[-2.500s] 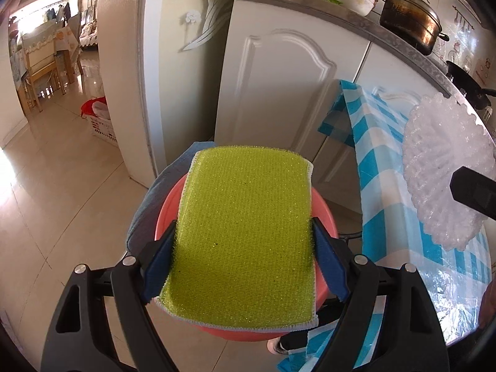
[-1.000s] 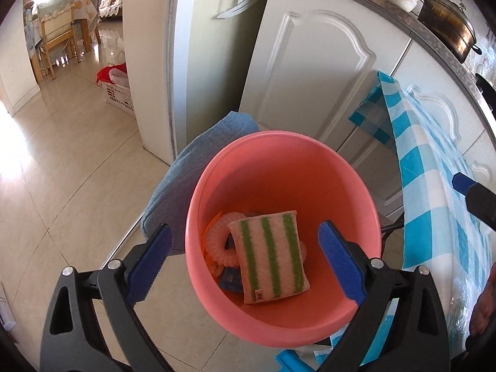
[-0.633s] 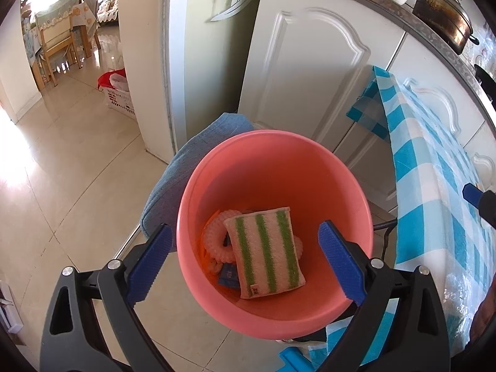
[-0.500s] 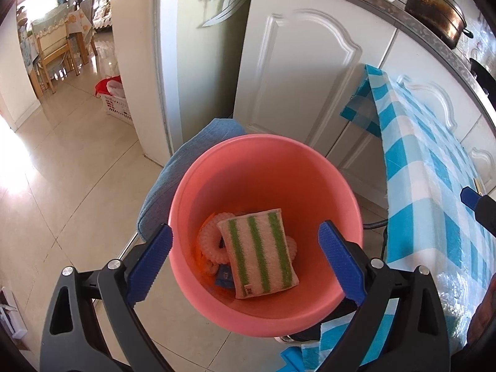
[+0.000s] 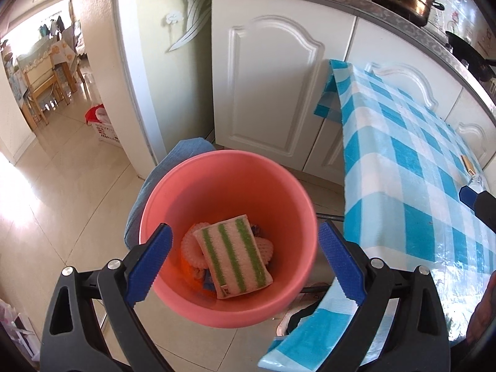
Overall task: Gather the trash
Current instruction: 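Move both tools back over the table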
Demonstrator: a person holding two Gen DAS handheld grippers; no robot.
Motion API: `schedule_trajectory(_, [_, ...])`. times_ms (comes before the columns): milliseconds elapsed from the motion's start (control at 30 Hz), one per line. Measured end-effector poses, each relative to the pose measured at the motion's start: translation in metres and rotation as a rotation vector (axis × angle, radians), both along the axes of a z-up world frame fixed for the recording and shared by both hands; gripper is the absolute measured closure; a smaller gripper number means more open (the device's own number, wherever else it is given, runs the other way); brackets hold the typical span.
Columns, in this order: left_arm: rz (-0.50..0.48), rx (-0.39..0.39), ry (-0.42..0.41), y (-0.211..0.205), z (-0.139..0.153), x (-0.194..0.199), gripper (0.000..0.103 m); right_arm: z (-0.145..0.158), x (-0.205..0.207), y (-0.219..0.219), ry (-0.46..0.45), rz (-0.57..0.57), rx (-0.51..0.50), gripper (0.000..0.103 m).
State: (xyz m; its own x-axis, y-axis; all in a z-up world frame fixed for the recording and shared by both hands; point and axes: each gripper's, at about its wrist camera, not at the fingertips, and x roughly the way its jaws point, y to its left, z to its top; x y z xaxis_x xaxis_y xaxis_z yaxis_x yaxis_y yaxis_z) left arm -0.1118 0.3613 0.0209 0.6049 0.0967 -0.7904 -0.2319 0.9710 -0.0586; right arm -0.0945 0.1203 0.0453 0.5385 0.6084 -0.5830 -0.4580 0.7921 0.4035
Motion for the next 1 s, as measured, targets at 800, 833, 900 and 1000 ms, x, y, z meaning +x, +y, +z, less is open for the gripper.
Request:
schedule_trajectory(800, [-0.157, 0.143, -0.02, -0.105, 0.041, 0.009, 0.007, 0.006, -0.015, -0.126, -0.062, -0.205, 0.218, 0.012])
schedule_trajectory(833, [-0.166, 0.148, -0.02, -0.111, 0.042, 0.01, 0.007, 0.005, -0.015, -0.133, -0.059, -0.216, 0.232, 0.012])
schedule_trajectory(900, [-0.182, 0.157, -0.019, -0.12, 0.043, 0.011, 0.007, 0.003, -0.015, -0.146, -0.053, -0.238, 0.259, 0.012])
schedule_trajectory(1000, [-0.208, 0.173, -0.017, -0.136, 0.045, 0.015, 0.007, 0.0, -0.014, -0.164, -0.044, -0.268, 0.3, 0.012])
